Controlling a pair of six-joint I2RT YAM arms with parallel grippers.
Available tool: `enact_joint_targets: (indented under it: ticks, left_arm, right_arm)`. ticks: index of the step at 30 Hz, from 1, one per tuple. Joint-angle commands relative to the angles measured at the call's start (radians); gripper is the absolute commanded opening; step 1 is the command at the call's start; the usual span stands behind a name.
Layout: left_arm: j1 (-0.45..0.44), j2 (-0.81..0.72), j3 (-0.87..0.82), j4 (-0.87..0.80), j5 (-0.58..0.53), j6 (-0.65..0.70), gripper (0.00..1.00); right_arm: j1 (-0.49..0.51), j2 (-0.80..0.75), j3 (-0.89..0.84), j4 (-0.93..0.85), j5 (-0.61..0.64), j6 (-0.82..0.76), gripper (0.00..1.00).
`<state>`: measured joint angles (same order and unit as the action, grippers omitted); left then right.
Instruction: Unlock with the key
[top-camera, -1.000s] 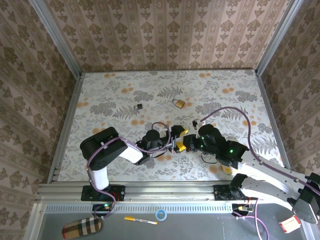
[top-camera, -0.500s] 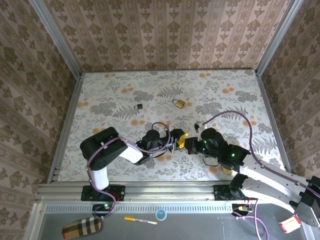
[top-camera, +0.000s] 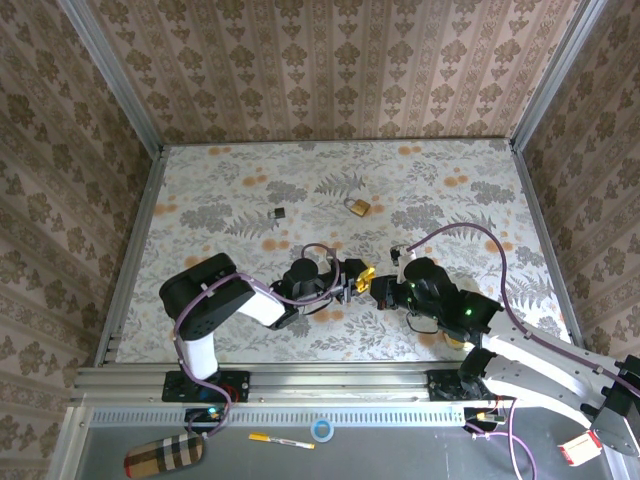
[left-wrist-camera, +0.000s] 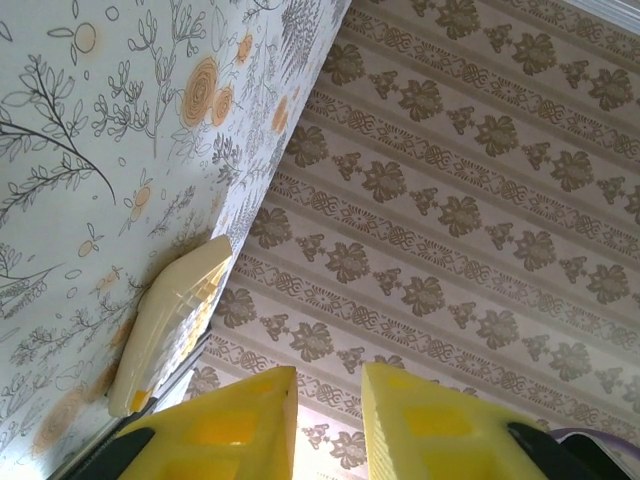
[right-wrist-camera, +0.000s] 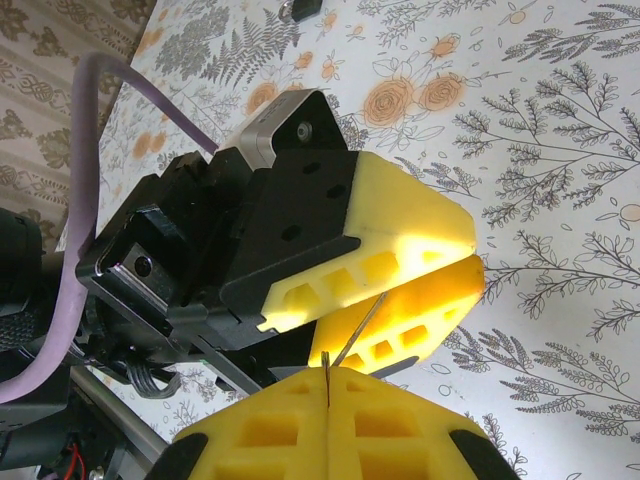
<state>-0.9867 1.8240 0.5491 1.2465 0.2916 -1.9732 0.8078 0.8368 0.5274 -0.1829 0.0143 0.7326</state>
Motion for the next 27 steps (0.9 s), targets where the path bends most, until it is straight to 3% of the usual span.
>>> enact_joint_targets:
  ticks: [1,10,17,19,20,22,24,27]
  left_arm:
    - [0.010,-0.026,-0.018,0.041,-0.006,0.028,0.20]
    - [0.019,-0.029,-0.035,0.038,-0.021,0.071,0.01]
    - [0.034,-0.087,-0.043,-0.047,-0.047,0.205,0.00]
    - [0.043,-0.143,-0.050,-0.113,-0.076,0.290,0.00]
    - [0.052,-0.186,-0.048,-0.161,-0.090,0.350,0.00]
    - [0.069,-0.293,-0.035,-0.312,-0.128,0.487,0.00]
    - [0.074,-0.428,0.009,-0.512,-0.193,0.699,0.00]
    - [0.059,-0.558,0.060,-0.681,-0.291,0.932,0.00]
  right_arm:
    - [0.007,-0.018,-0.013,-0.016,0.016,0.007,0.00]
    - [0.007,-0.037,-0.003,-0.050,0.030,-0.003,0.00]
    - [0.005,-0.050,-0.007,0.002,-0.006,0.030,0.02]
    - [-0.002,-0.052,0.000,0.039,-0.029,0.056,0.28]
    - [-0.006,-0.054,0.004,0.061,-0.046,0.073,0.47]
    - [-0.020,-0.060,0.008,0.116,-0.079,0.109,0.68]
    - [-0.043,-0.064,0.009,0.188,-0.124,0.155,0.77]
    - [-0.099,-0.058,-0.002,0.316,-0.204,0.225,0.81]
